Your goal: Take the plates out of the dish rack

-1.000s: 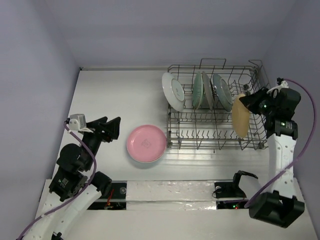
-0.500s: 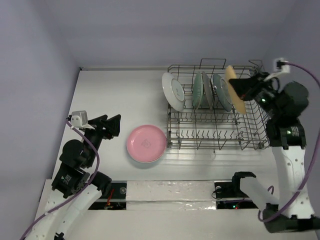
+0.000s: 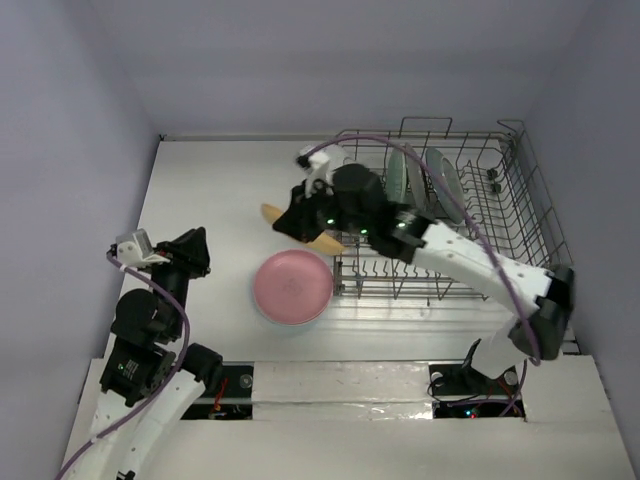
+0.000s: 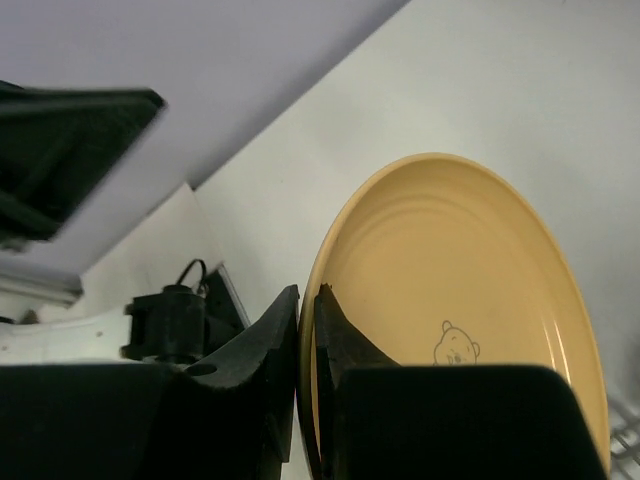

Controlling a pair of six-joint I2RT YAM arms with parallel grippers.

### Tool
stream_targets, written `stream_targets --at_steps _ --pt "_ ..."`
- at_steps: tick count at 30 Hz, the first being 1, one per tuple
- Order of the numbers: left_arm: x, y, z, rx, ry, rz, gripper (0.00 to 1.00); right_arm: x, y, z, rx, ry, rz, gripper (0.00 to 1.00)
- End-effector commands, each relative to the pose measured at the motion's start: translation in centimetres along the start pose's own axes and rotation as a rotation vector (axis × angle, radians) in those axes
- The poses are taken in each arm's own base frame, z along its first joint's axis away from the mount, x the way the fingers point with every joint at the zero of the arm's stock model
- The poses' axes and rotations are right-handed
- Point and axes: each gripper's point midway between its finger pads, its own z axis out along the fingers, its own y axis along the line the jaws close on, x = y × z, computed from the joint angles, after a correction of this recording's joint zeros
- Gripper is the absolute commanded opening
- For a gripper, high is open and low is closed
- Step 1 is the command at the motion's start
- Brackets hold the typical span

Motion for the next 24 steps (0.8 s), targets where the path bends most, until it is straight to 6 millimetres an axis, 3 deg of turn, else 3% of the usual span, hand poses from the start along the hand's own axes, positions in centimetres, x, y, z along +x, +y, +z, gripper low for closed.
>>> stream_targets --at_steps 1,3,4,6,8,11,14,16,17,19,20,21,24 --pt "-4.4 1.2 -1.2 -0.079 -0.149 -0.055 0.15 1.5 0.7 4.9 0.055 -0.012 -0.114 0.00" --pt "-4.5 1.6 -1.2 -0.104 -0.150 -0.054 0.12 3.8 1.9 6.7 0.060 0.018 -0.151 0.00" --pt "-4.3 1.7 -1.1 -0.116 -0.136 -0.048 0.11 5.2 1.2 8.0 0.097 0.040 -0.185 0.00" --pt "-4.0 1.9 -0.9 -0.130 -0.127 -0.040 0.12 7.0 2.0 8.8 0.110 0.064 -0.222 0.00" --pt "-3.8 2.1 -0.8 -0.135 -0.126 -0.034 0.15 8.9 1.4 9.9 0.147 0.084 -0.266 0.00" --pt "-3.4 2.3 -0.8 -0.137 -0.128 -0.036 0.21 12.1 0.5 10.5 0.182 0.117 -0.314 0.00" --pt "-3.2 2.3 -0.7 -0.130 -0.129 -0.036 0.24 14.0 1.2 10.6 0.192 0.099 -0.360 0.00" --pt "-2.9 1.9 -0.6 -0.108 -0.117 -0.030 0.27 15.7 0.9 10.2 0.195 0.105 -0.384 0.24" --pt "-3.0 2.2 -0.5 -0.121 -0.122 -0.027 0.28 16.1 1.3 10.1 0.190 0.112 -0.392 0.24" --pt "-3.0 2.0 -0.4 -0.109 -0.118 -0.024 0.31 16.9 0.5 9.9 0.215 0.137 -0.403 0.34" --pt "-3.0 2.1 -0.3 -0.113 -0.119 -0.019 0.32 17.3 0.2 9.8 0.223 0.150 -0.403 0.43" --pt "-3.0 2.0 -0.4 -0.106 -0.118 -0.020 0.32 17.6 0.0 9.6 0.229 0.158 -0.406 0.58" --pt "-2.8 1.8 -0.4 -0.096 -0.113 -0.020 0.35 17.5 -0.8 8.6 0.273 0.164 -0.400 0.70"
